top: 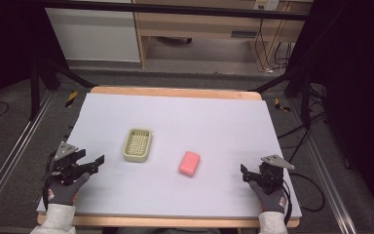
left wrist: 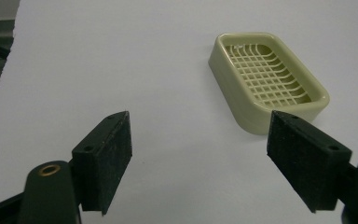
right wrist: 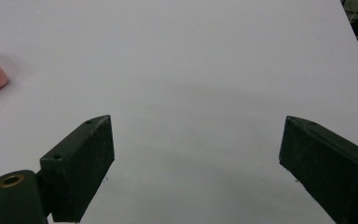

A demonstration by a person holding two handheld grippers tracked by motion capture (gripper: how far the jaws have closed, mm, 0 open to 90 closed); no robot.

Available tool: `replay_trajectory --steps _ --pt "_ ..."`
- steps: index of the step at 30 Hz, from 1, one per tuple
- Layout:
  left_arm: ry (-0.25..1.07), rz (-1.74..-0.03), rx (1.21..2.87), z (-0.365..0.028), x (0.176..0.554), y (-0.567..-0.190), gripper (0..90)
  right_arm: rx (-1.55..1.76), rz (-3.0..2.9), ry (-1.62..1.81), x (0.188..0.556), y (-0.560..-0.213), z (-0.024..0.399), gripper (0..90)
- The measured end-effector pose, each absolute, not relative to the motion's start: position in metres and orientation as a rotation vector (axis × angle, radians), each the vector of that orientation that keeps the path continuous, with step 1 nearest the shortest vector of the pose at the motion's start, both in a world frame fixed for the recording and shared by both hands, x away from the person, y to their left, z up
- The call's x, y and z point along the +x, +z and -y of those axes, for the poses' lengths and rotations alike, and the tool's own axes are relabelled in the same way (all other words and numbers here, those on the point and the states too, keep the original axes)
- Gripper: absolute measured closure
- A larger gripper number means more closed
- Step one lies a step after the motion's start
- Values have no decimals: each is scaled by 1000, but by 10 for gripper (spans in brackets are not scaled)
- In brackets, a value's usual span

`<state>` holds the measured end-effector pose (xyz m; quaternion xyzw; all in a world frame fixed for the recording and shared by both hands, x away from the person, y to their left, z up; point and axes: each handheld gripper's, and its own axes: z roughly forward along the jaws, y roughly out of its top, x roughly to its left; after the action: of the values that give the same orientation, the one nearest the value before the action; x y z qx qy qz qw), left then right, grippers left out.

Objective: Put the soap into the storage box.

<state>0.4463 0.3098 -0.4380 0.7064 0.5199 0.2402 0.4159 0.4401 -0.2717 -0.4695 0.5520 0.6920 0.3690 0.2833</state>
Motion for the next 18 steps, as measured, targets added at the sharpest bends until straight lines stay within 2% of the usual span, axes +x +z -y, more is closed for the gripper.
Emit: replay_trajectory --steps 18 --pt "624 -1275 1812 -293 447 -433 246 1470 -1833 995 439 -468 273 104"
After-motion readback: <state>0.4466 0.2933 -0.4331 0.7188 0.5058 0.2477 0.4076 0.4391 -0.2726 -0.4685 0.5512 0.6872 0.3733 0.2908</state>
